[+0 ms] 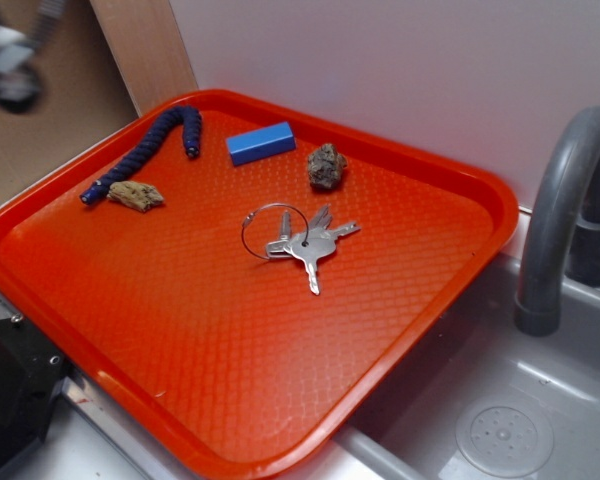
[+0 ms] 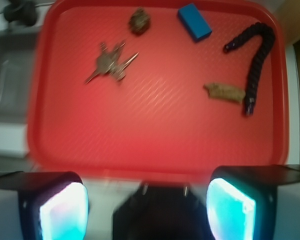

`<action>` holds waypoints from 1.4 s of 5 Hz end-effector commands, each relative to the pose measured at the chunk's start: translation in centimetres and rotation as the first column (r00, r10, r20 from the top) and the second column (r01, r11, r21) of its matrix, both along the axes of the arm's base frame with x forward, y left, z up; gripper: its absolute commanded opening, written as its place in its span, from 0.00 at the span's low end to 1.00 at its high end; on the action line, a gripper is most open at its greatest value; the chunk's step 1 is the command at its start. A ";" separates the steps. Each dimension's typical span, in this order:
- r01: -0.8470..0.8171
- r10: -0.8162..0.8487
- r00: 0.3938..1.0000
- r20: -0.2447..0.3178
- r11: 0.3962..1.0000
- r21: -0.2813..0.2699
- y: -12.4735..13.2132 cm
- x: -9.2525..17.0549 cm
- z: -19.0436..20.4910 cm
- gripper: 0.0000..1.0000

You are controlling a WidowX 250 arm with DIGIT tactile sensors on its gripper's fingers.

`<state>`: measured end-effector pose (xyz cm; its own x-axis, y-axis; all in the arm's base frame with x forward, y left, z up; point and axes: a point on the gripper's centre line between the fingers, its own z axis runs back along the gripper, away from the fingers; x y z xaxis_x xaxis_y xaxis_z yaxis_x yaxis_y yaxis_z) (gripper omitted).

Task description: Grab the silver keys.

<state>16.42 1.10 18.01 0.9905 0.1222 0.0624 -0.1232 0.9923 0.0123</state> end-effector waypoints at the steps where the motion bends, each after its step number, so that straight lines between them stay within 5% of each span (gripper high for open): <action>1: 0.265 -0.256 0.940 0.227 0.964 -0.007 -2.0 5.9 -2.9 1.00; 2: 0.488 -0.458 0.846 0.274 0.872 -0.049 -5.0 5.2 -3.5 1.00; 3: 0.496 -0.479 0.848 0.229 0.868 -0.023 -7.2 5.0 -5.5 1.00; 5: 0.446 -0.453 0.873 0.184 0.892 0.077 -6.3 12.5 -13.4 1.00; 6: 0.420 -0.423 0.887 0.183 0.906 0.058 -5.5 13.9 -14.9 0.00; 7: 0.426 -0.421 0.887 0.192 0.905 0.016 -5.6 13.6 -14.3 0.00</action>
